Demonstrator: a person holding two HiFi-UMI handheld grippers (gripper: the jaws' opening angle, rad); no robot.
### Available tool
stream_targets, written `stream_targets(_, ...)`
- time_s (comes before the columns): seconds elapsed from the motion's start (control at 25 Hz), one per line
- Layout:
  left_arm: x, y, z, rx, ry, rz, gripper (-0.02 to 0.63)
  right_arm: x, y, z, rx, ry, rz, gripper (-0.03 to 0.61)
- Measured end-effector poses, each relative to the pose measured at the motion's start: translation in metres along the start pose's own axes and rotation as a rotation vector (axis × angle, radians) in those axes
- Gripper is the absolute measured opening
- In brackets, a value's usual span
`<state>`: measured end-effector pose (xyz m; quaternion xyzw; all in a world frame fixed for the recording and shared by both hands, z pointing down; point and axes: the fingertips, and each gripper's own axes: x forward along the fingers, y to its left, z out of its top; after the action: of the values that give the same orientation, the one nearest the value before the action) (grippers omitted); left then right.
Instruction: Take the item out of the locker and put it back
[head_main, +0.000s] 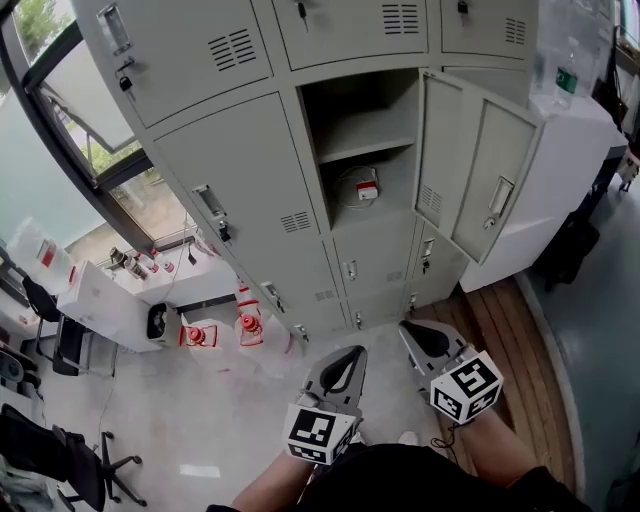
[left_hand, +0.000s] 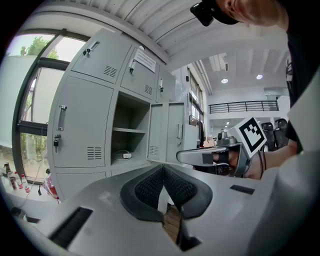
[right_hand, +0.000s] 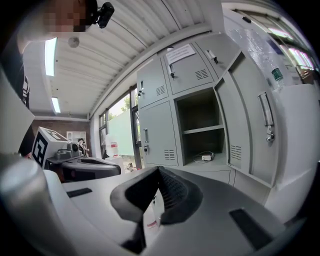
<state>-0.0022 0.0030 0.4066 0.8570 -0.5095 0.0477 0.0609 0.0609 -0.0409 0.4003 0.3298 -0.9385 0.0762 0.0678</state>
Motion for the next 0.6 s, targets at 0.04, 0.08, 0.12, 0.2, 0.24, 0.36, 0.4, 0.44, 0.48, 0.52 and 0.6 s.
stream_targets(0.04, 0.0, 0.007, 0.001, 0.0, -0.004, -0.007, 0.015, 0.008, 0.001, 0.002, -0.003, -0.001, -0.009, 0.052)
stream_targets(0.08, -0.001, 0.014, 0.003, 0.001, -0.007, -0.013, 0.015, 0.016, 0.002, 0.004, -0.007, -0.001, -0.016, 0.052)
stream_targets(0.12, -0.001, 0.021, 0.004, 0.001, -0.012, -0.019, 0.015, 0.024, 0.003, 0.006, -0.011, -0.001, -0.023, 0.052)
stream_targets(0.2, 0.0, 0.034, 0.005, -0.003, -0.017, -0.03, 0.015, 0.037, 0.003, 0.01, -0.02, 0.0, -0.041, 0.052)
stream_targets(0.24, 0.0, 0.041, 0.005, -0.005, -0.019, -0.038, 0.015, 0.044, 0.004, 0.012, -0.025, -0.001, -0.051, 0.052)
stream_targets(0.36, 0.001, 0.058, 0.006, 0.013, -0.024, -0.063, 0.015, 0.063, 0.005, 0.019, -0.031, -0.009, -0.077, 0.052)
stream_targets(0.4, 0.001, 0.064, 0.007, 0.021, -0.027, -0.07, 0.015, 0.069, 0.005, 0.022, -0.033, -0.012, -0.084, 0.052)
stream_targets(0.44, 0.002, 0.069, 0.008, 0.026, -0.031, -0.076, 0.015, 0.075, 0.005, 0.024, -0.036, -0.016, -0.091, 0.052)
stream_targets(0.48, 0.002, 0.075, 0.01, 0.03, -0.035, -0.08, 0.015, 0.08, 0.005, 0.027, -0.042, -0.019, -0.098, 0.052)
stream_targets(0.52, 0.003, 0.08, 0.011, 0.032, -0.039, -0.084, 0.015, 0.086, 0.005, 0.03, -0.047, -0.023, -0.106, 0.052)
stream_targets(0.6, 0.004, 0.092, 0.014, 0.034, -0.046, -0.087, 0.015, 0.098, 0.006, 0.036, -0.054, -0.03, -0.118, 0.052)
